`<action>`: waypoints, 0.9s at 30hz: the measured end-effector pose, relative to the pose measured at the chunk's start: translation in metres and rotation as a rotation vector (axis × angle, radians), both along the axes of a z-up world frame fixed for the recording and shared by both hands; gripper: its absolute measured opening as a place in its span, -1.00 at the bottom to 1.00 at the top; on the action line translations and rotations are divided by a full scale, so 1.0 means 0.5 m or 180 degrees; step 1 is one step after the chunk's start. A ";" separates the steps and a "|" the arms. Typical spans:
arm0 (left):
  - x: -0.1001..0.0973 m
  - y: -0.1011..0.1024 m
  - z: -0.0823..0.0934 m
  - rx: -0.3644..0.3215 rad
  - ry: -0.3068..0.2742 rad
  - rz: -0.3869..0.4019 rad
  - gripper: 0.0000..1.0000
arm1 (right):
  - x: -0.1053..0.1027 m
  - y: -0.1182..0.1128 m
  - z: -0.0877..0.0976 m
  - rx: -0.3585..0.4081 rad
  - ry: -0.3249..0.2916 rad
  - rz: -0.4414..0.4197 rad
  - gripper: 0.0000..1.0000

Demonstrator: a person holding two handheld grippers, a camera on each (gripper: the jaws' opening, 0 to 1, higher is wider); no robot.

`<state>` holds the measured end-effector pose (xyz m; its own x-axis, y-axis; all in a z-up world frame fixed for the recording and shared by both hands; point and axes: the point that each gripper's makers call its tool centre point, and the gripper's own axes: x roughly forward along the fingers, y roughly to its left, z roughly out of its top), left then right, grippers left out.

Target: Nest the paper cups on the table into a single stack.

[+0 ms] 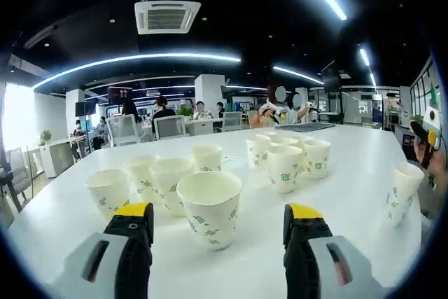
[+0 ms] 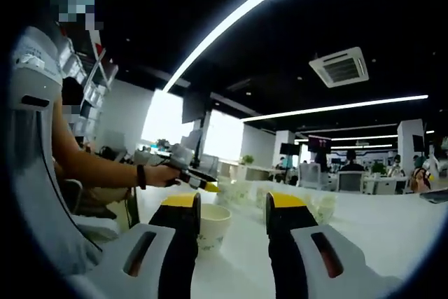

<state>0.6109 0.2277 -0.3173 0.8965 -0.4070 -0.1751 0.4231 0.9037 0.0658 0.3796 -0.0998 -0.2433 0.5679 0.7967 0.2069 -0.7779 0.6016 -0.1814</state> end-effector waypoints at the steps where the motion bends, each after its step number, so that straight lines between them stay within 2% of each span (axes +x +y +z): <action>1: 0.007 -0.003 -0.007 -0.0003 0.0036 -0.0015 0.61 | 0.000 -0.004 0.002 0.0011 -0.0001 -0.0009 -0.20; 6: 0.035 -0.011 -0.038 0.0041 0.0141 -0.0028 0.60 | -0.012 -0.013 0.024 0.0174 -0.0022 0.0077 -0.21; 13: 0.055 -0.006 -0.039 0.0040 0.0160 0.0081 0.40 | -0.024 -0.009 0.035 0.0160 -0.0085 0.0097 -0.21; 16: 0.061 -0.011 -0.046 0.0010 0.0230 0.0089 0.37 | -0.023 -0.013 0.035 0.0167 -0.0082 0.0090 -0.21; 23: 0.071 -0.024 -0.056 0.0104 0.0280 0.0061 0.29 | -0.020 -0.025 0.037 0.0167 -0.0088 0.0017 -0.21; 27: 0.076 -0.018 -0.052 0.0104 0.0254 0.0121 0.09 | -0.018 -0.031 0.039 0.0200 -0.0100 -0.0004 -0.22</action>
